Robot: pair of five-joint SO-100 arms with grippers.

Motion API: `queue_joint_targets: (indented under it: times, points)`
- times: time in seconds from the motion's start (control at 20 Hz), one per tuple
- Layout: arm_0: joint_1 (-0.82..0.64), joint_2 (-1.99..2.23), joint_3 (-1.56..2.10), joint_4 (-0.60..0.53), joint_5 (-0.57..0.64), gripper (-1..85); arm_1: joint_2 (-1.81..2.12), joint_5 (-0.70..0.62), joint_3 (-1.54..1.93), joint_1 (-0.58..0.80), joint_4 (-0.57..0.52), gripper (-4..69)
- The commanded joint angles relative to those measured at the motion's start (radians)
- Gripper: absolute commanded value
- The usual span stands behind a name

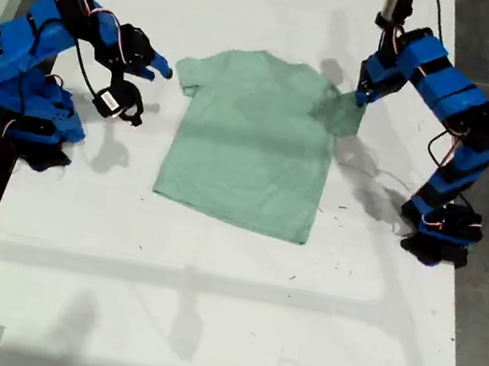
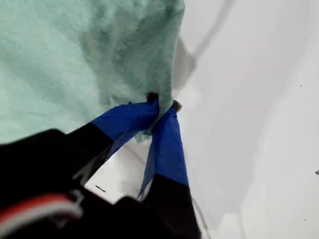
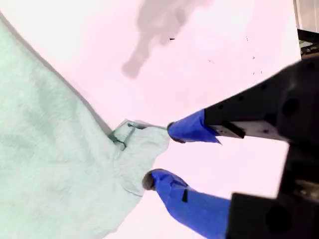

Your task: Fold t-shirt

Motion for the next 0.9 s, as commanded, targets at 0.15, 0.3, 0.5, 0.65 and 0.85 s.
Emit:
queue_joint_targets:
  times: [0.15, 0.3, 0.5, 0.65, 0.85]
  points:
    - [-0.020, 0.003, -0.005, -0.037, 0.006, 14.3, -0.038, 0.172, -0.380, -0.247, 0.006, -0.6]
    - [-0.015, -0.008, -0.003, -0.049, 0.003, 14.3, -0.133, 0.249, -0.492, -0.360, -0.052, -0.6]
    - [-0.008, -0.011, 0.003, -0.054, 0.000, 14.2, -0.285, 0.327, -0.497, -0.420, -0.195, -0.6]
    - [-0.006, -0.011, 0.014, -0.055, -0.002, 14.2, -0.402, 0.360, -0.517, -0.446, -0.284, -0.7]
    - [-0.008, -0.011, 0.020, -0.060, -0.005, 16.3, -0.391, 0.321, -0.580, -0.468, -0.267, 30.5]
